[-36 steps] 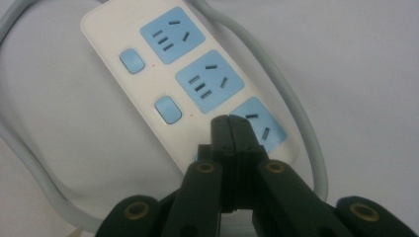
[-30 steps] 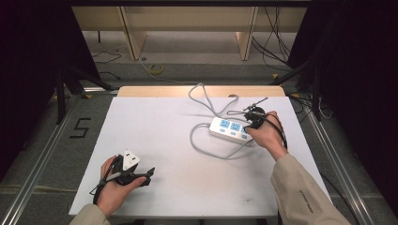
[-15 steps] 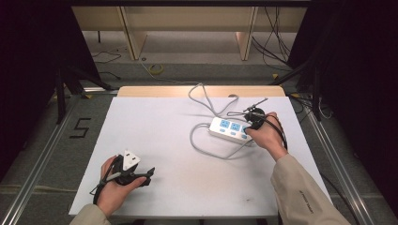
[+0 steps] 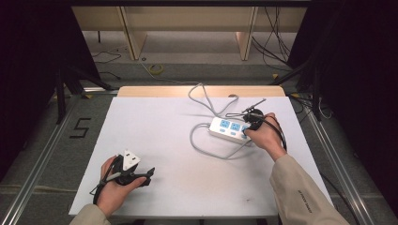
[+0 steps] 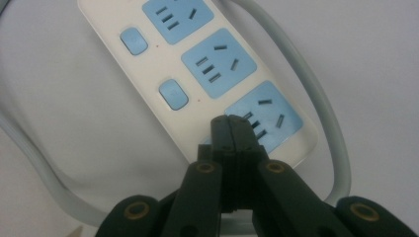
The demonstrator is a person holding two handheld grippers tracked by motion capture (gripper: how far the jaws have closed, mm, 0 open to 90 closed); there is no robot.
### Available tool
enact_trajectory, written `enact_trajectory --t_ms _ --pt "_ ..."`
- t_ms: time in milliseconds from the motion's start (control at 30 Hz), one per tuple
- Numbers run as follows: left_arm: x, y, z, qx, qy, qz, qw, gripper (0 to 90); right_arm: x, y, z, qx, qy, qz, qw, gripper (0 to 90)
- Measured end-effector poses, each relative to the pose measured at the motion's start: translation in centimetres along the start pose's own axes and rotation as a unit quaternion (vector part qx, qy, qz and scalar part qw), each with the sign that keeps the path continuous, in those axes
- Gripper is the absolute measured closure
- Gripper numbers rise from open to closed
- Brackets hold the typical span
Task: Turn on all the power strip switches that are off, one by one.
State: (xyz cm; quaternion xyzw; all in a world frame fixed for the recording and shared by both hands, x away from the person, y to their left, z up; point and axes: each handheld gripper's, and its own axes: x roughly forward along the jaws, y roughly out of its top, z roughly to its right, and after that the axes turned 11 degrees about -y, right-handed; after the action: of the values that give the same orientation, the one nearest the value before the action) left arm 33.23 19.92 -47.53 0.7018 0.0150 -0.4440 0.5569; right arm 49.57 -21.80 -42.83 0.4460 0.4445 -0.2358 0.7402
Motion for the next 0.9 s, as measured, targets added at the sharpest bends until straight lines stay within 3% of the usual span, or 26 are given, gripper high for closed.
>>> enact_trajectory --t_ms 900 --pt "-0.02 0.03 0.05 0.0 0.0 0.0 1.0 17.5 0.49 0.17 -0.43 -0.013 -0.006 -0.013 0.9998 90.0"
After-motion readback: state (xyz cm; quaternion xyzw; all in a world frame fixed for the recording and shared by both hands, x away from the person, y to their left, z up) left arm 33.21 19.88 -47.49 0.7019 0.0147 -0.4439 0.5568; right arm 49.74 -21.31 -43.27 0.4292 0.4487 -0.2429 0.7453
